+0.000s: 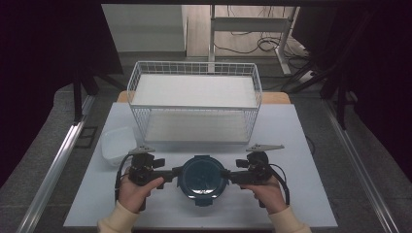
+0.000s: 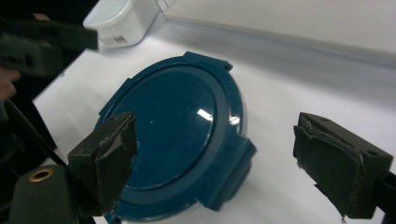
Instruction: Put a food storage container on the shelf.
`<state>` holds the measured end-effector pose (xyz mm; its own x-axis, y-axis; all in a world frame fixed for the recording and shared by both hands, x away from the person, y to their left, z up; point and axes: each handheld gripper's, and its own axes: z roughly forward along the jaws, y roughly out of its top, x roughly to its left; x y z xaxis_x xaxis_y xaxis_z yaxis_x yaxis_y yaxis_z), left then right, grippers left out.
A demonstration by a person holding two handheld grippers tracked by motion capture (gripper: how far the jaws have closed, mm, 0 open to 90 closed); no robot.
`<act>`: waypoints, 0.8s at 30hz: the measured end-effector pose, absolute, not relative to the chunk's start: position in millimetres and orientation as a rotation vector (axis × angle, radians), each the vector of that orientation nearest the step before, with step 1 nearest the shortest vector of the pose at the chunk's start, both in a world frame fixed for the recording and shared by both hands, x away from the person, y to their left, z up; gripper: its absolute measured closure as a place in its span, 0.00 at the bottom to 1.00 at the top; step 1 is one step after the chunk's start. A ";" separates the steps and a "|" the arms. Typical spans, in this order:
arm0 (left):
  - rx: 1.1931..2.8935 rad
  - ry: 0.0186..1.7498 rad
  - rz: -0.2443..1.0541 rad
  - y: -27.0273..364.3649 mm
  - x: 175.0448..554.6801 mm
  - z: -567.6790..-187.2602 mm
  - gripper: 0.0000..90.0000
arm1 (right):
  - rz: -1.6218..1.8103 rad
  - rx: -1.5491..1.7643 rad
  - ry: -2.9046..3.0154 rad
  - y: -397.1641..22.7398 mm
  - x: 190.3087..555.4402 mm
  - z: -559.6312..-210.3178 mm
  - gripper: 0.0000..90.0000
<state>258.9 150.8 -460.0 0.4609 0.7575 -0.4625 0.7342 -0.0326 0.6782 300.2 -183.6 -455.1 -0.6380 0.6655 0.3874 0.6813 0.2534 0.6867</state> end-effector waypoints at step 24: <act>1.719 1.313 -0.273 137.6 268.5 -506.6 0.13 | -1.222 -1.385 -2.322 -164.3 303.0 -495.2 0.10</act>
